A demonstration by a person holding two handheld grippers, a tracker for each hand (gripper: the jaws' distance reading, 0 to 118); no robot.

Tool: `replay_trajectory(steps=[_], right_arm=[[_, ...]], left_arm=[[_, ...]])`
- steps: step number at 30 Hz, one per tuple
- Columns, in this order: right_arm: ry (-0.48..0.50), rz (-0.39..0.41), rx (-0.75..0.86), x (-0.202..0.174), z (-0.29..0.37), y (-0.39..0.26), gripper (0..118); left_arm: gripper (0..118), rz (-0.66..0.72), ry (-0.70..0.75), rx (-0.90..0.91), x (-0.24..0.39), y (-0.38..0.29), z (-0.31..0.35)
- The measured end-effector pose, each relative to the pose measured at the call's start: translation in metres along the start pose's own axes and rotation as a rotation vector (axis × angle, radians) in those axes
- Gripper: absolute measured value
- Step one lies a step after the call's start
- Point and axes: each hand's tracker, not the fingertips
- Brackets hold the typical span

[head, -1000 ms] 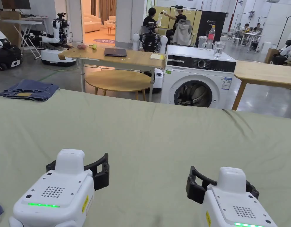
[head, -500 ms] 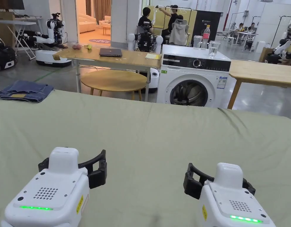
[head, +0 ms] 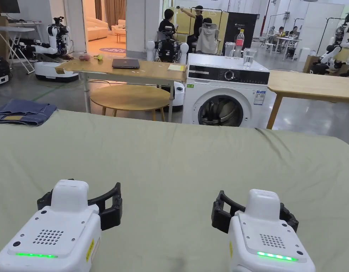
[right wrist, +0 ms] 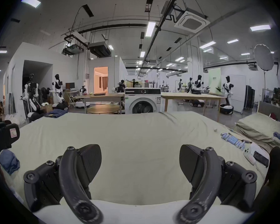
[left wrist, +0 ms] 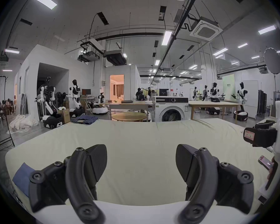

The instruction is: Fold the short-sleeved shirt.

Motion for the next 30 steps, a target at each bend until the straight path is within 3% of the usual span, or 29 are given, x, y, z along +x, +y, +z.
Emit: replay_trajectory(steps=[8,13,30], right_arm=[[0.010,-0.070,-0.017,0.004,-0.001,0.004,100],[-0.013,-0.143,-0.042,0.009,-0.004,0.005,100],[-0.008,-0.147,-0.098,0.017,-0.016,0.005,100]], left_arm=[[89,0.002,0.006,-0.010,-0.001,-0.001,0.000],[89,0.095,-0.004,-0.051,-0.010,-0.002,-0.004],[89,0.107,-0.029,-0.025,-0.011,-0.002,-0.001]])
